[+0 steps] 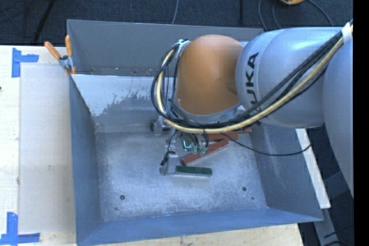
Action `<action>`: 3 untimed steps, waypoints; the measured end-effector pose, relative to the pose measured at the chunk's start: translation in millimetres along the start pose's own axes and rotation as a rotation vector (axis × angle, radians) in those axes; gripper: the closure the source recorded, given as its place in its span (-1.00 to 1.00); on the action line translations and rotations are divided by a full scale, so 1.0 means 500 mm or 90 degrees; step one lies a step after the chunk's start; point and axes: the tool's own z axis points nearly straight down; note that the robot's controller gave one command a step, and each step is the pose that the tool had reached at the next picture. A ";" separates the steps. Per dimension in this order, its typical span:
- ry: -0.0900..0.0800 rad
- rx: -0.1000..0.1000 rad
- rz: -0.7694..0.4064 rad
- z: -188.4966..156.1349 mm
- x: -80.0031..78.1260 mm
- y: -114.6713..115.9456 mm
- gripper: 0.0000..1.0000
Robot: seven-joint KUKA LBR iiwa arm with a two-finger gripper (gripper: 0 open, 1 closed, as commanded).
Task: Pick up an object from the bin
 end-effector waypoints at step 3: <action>-0.002 0.000 -0.054 0.110 -0.018 -0.136 -1.00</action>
Offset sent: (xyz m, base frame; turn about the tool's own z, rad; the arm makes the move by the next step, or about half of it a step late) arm 0.0221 -0.0942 -0.1133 -0.1547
